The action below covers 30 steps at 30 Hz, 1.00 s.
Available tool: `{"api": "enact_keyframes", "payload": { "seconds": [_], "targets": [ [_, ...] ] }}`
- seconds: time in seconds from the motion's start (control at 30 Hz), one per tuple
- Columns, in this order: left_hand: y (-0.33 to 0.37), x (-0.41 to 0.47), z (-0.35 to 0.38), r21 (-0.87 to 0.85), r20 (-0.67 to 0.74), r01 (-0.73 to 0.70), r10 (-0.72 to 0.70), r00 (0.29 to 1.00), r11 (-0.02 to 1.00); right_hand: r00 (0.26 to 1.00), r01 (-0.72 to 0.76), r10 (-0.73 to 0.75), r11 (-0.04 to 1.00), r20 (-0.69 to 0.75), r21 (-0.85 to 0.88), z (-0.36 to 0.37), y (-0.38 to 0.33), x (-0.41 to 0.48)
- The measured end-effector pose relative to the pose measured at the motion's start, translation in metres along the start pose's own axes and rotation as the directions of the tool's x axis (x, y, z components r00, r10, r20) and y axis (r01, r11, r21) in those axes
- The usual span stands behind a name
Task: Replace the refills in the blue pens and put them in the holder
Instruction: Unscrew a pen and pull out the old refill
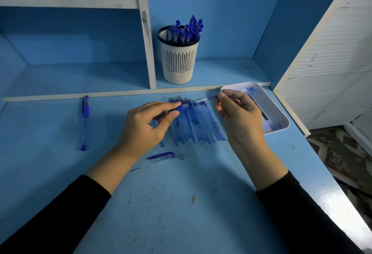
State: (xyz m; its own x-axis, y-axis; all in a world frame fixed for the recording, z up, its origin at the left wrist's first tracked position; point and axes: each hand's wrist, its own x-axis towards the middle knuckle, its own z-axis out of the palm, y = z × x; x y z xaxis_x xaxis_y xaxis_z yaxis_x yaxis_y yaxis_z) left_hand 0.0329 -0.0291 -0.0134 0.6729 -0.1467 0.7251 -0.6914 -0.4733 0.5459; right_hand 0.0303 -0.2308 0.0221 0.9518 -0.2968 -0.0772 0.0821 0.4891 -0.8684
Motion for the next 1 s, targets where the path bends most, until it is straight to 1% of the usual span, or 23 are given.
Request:
{"api": "enact_keyframes", "payload": {
  "seconds": [0.07, 0.37, 0.6, 0.73, 0.8, 0.9, 0.97, 1.0],
  "targets": [
    [0.001, 0.000, 0.001, -0.002, -0.002, -0.004, 0.004, 1.000, 1.000, 1.000, 0.003, -0.002, 1.000, -0.003, 0.021, 0.003, 0.004, -0.002],
    [0.001, 0.000, 0.000, -0.012, 0.005, -0.006, 0.006, 1.000, 1.000, 1.000, 0.029, -0.029, 0.999, -0.002, -0.033, 0.006, 0.009, -0.005],
    [-0.001, 0.000, 0.000, -0.008, 0.012, -0.007, 0.008, 1.000, 1.000, 0.999, 0.034, -0.034, 0.999, 0.013, -0.021, 0.005, 0.009, -0.005],
    [-0.002, -0.001, 0.000, 0.004, 0.016, -0.024, 0.024, 1.000, 1.000, 0.998, 0.064, -0.064, 0.996, 0.006, -0.064, 0.005, 0.011, -0.005],
    [-0.002, -0.001, 0.000, 0.014, 0.014, -0.031, 0.031, 0.999, 0.999, 0.994, 0.113, -0.114, 0.988, 0.000, -0.102, 0.004, 0.012, -0.007],
    [-0.003, -0.001, 0.000, 0.032, -0.001, -0.035, 0.035, 0.999, 0.999, 0.965, 0.261, -0.261, 0.944, 0.028, -0.202, 0.006, 0.009, -0.012],
    [-0.004, -0.001, 0.001, 0.031, -0.012, -0.039, 0.040, 0.999, 0.999, 0.942, 0.334, -0.313, 0.910, 0.120, -0.246, 0.009, 0.009, -0.017],
    [-0.003, -0.001, 0.001, 0.031, -0.016, -0.043, 0.043, 0.999, 0.999, 0.931, 0.356, -0.314, 0.893, 0.186, -0.276, 0.010, 0.011, -0.020]
  ]
}}
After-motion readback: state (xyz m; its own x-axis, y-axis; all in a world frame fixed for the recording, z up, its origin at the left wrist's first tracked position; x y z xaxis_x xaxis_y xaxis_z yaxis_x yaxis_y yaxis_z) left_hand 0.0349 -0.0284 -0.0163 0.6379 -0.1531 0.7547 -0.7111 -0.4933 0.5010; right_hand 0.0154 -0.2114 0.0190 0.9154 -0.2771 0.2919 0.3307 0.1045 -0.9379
